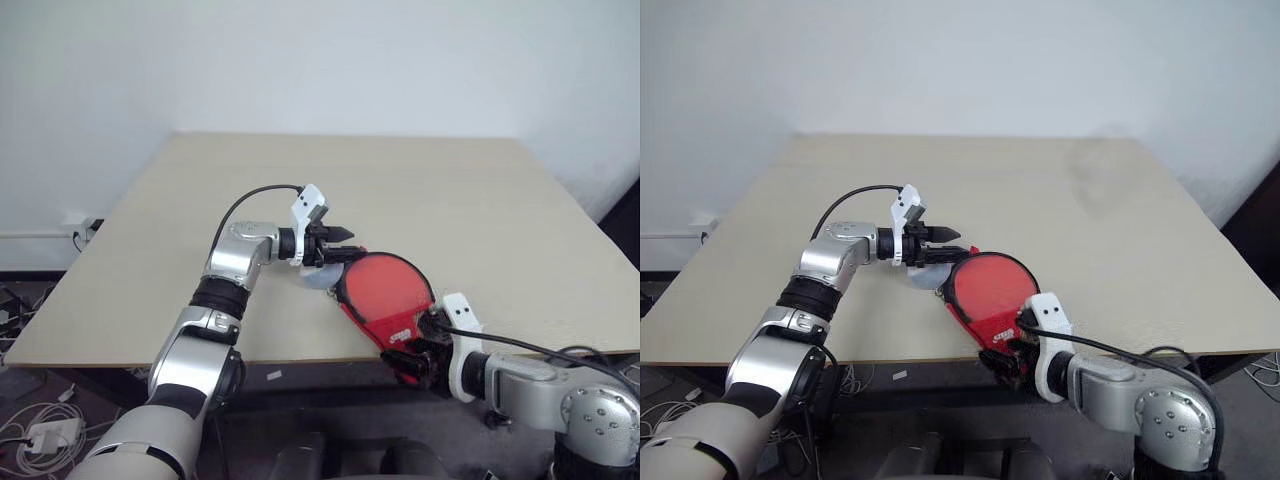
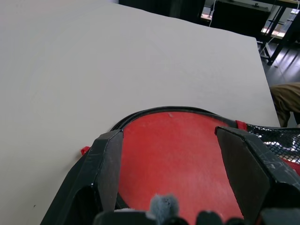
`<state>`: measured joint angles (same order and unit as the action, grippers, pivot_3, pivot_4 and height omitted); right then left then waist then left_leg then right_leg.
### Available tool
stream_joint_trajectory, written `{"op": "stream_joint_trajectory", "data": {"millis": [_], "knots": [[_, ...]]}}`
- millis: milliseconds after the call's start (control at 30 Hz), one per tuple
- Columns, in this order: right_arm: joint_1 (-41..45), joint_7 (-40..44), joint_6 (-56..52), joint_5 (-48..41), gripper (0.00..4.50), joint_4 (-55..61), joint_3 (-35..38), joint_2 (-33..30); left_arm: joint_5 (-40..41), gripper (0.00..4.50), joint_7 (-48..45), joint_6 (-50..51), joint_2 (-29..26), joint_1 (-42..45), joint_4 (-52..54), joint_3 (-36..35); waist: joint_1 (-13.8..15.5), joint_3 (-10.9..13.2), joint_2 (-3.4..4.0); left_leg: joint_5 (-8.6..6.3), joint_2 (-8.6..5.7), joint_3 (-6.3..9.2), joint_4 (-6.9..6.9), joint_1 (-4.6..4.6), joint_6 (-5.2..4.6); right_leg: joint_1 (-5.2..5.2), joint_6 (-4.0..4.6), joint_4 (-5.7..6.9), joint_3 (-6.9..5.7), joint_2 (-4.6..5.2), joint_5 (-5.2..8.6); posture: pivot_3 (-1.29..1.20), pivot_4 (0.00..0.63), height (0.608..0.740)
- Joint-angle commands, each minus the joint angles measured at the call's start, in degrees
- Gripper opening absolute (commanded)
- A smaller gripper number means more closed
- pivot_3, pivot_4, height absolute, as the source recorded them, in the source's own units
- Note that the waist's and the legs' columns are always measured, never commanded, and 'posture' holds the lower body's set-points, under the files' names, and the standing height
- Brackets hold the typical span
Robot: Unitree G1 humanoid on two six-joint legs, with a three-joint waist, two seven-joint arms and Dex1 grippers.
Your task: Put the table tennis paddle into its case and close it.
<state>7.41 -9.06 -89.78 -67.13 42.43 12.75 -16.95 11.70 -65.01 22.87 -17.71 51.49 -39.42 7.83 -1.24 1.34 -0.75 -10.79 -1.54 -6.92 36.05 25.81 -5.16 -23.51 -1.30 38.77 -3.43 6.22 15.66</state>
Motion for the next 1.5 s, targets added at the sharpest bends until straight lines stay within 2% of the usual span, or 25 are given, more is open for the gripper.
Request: {"op": "stream_joint_trajectory", "data": {"millis": [33, 167, 267, 367, 467, 667, 900, 1033, 1133, 1167, 1200, 1267, 1500], "knots": [[4.8, 4.1, 7.5, -1.7, 3.06, 1.9, 2.7, -2.4, 1.0, 3.35, 0.2, 0.0, 0.1, 3.6, -0.2, -2.0, 0.0, 0.0, 0.0, -0.03, 0.01, 0.0, 0.02, 0.0, -0.04, 0.01, 0.0, 0.0, -0.02, 0.04, 0.0, 0.0, 0.0, 0.701], [9.0, 6.7, 16.3, 6.1, 3.06, -1.9, 0.2, -4.4, 1.9, 3.35, 0.4, 0.3, -0.5, 5.5, -2.4, -3.8, 0.0, 0.0, 0.0, -0.17, 0.07, 0.05, 0.12, 0.01, -0.3, 0.07, -0.01, -0.06, 0.0, 0.11, 0.0, 0.0, 0.0, 0.701], [12.7, 10.1, 21.8, 12.2, 3.06, -9.7, -4.3, -4.3, 0.7, 3.35, 0.0, -1.7, -2.2, 6.6, -4.4, -4.4, -0.1, 0.0, 0.0, -0.15, 0.1, 0.05, 0.29, 0.02, -0.57, 0.13, -0.03, -0.05, -0.01, 0.12, -0.01, 0.0, 0.0, 0.701], [14.9, 14.1, 27.0, 17.5, 3.64, -16.8, -8.7, -3.7, -1.0, 3.35, 0.7, -4.0, -3.8, 7.3, -7.1, -3.9, -0.1, 0.0, 0.0, -0.24, 0.12, 0.04, 0.45, 0.04, -0.73, 0.16, -0.19, -0.03, -0.12, 0.17, -0.1, 0.0, 0.0, 0.701], [16.9, 16.8, 31.6, 23.2, 4.47, -23.9, -12.7, -3.0, -2.1, 3.35, 1.5, -4.9, -5.1, 8.0, -9.6, -3.6, -0.1, 0.0, 0.0, -0.3, 0.13, 0.05, 0.6, 0.13, -0.87, 0.15, -0.21, -0.02, -0.18, 0.17, -0.11, 0.0, 0.0, 0.701], [19.1, 21.1, 38.5, 33.2, 4.47, -35.1, -19.6, -1.4, -3.2, 3.35, -0.2, -4.5, -7.0, 6.5, -10.4, -2.9, 0.0, 0.0, 0.0, -0.35, 0.08, 0.01, 0.94, 0.5, -0.95, -0.02, -0.47, 0.01, -0.49, 0.18, -0.28, 0.0, 0.0, 0.701], [19.9, 23.8, 42.2, 40.6, 4.47, -42.5, -22.5, 0.6, -3.1, 3.35, -4.7, -1.7, -7.9, 2.5, -8.9, -2.0, -0.2, 0.0, 0.03, -0.3, 0.01, -0.21, 0.83, 0.54, -0.82, -0.16, -0.55, 0.04, -0.45, 0.03, -0.33, 0.0, 0.0, 0.701], [19.8, 23.6, 42.5, 43.4, 4.47, -44.0, -22.5, 1.5, -3.0, 3.35, -7.4, -1.8, -7.3, -0.4, -7.6, -1.4, -0.3, 0.0, 0.02, -0.07, -0.06, -0.34, 0.45, 0.53, -0.4, -0.32, -0.52, 0.04, -0.41, 0.04, -0.35, 0.0, 0.0, 0.701], [19.4, 23.8, 42.0, 44.5, 4.47, -44.1, -21.9, 2.2, -3.6, 3.35, -6.7, -1.3, -6.2, -0.9, -8.9, -1.3, -0.3, 0.0, 0.0, 0.33, -0.21, -0.35, -0.11, 0.52, 0.32, -0.58, -0.44, 0.04, -0.41, 0.24, -0.4, 0.0, 0.0, 0.701], [19.3, 23.9, 41.8, 44.9, 4.5, -44.1, -21.7, 2.4, -4.0, 3.7, -6.4, -1.3, -5.9, -1.0, -9.4, -1.1, -0.3, 0.0, 0.0, 0.41, -0.24, -0.34, -0.2, 0.53, 0.7, -0.63, -0.43, 0.06, -0.44, 0.36, -0.4, 0.0, 0.0, 0.701], [19.3, 23.8, 41.7, 45.2, 4.5, -44.2, -21.5, 2.6, -4.3, 3.85, -6.3, -1.6, -5.7, -1.1, -9.7, -0.8, -0.3, 0.0, 0.0, 0.45, -0.26, -0.34, -0.24, 0.53, 1.02, -0.67, -0.43, 0.09, -0.45, 0.44, -0.4, 0.0, 0.0, 0.701], [19.2, 23.8, 41.2, 46.0, 4.5, -44.4, -21.5, 2.9, -4.9, 4.46, -5.7, -1.4, -5.2, -1.0, -10.2, -0.6, -0.3, 0.0, 0.0, 0.47, -0.25, -0.33, -0.27, 0.53, 1.31, -0.7, -0.43, 0.14, -0.43, 0.46, -0.4, 0.0, 0.0, 0.701], [18.3, 24.0, 38.9, 48.8, 4.5, -43.9, -23.4, 3.3, -6.9, 4.46, -1.7, -2.5, -3.5, 1.0, -15.2, -0.1, -0.3, 0.0, -0.03, 0.47, -0.27, -0.3, -0.26, 0.53, 1.3, -0.68, -0.43, 0.16, -0.45, 0.46, -0.41, 0.0, 0.0, 0.701]]}}
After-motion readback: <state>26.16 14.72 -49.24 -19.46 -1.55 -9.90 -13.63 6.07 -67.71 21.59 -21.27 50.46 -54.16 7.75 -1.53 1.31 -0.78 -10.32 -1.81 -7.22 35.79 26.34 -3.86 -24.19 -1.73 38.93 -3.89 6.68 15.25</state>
